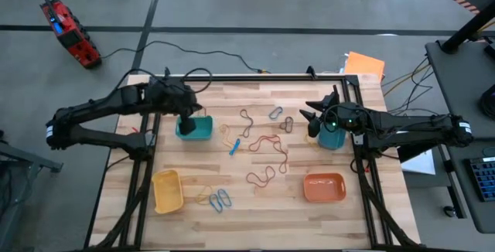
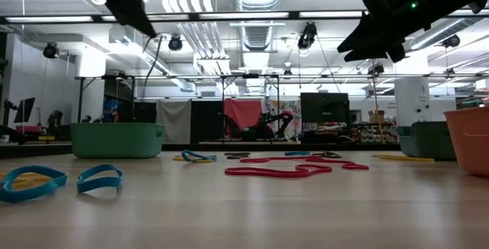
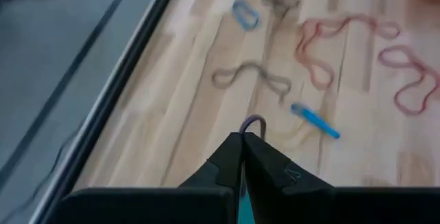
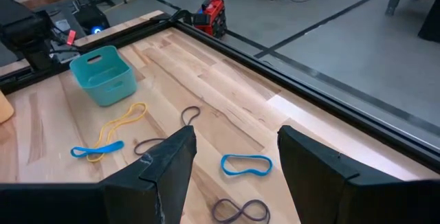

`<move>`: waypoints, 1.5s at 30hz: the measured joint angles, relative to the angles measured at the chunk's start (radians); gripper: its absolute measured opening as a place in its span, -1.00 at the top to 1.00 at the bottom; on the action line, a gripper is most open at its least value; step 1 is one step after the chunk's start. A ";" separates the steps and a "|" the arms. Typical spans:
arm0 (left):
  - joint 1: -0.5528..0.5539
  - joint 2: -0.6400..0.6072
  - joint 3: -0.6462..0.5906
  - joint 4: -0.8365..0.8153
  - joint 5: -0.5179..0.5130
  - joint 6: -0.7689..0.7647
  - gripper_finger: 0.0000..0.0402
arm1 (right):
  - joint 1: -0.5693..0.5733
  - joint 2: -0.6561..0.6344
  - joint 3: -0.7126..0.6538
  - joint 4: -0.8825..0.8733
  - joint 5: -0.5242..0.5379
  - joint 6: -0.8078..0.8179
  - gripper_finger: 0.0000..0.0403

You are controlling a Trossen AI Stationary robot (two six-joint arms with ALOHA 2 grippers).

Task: Sort rubber bands into baskets
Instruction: Put the brown rubber band into the green bin

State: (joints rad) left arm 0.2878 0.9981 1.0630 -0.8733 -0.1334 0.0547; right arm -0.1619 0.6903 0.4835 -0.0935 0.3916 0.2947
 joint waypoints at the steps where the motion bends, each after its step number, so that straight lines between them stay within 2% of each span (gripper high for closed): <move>1: 0.000 0.002 0.000 -0.024 -0.015 -0.013 1.00 | 0.000 0.000 0.000 0.000 0.000 0.000 0.00; 5: -0.001 0.018 -0.007 -0.101 -0.077 -0.049 1.00 | 0.000 0.000 0.000 -0.001 0.000 0.000 0.00; 19: 0.000 0.051 -0.096 -0.127 -0.077 -0.122 1.00 | 0.000 0.000 0.000 -0.007 -0.001 0.000 0.00; 25: 0.000 0.073 -0.102 -0.172 -0.111 -0.157 1.00 | 0.000 0.000 0.000 -0.007 -0.001 0.001 0.00; 39: 0.000 0.199 -0.163 0.015 -0.084 -0.122 1.00 | 0.000 0.000 -0.002 -0.007 -0.002 0.001 0.00; 45: 0.000 0.270 -0.163 0.028 -0.061 -0.090 1.00 | 0.000 0.000 -0.004 -0.007 -0.002 0.001 0.00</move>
State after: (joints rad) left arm 0.2878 1.2684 0.9005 -0.8452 -0.1945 -0.0357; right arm -0.1619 0.6903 0.4796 -0.1002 0.3897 0.2955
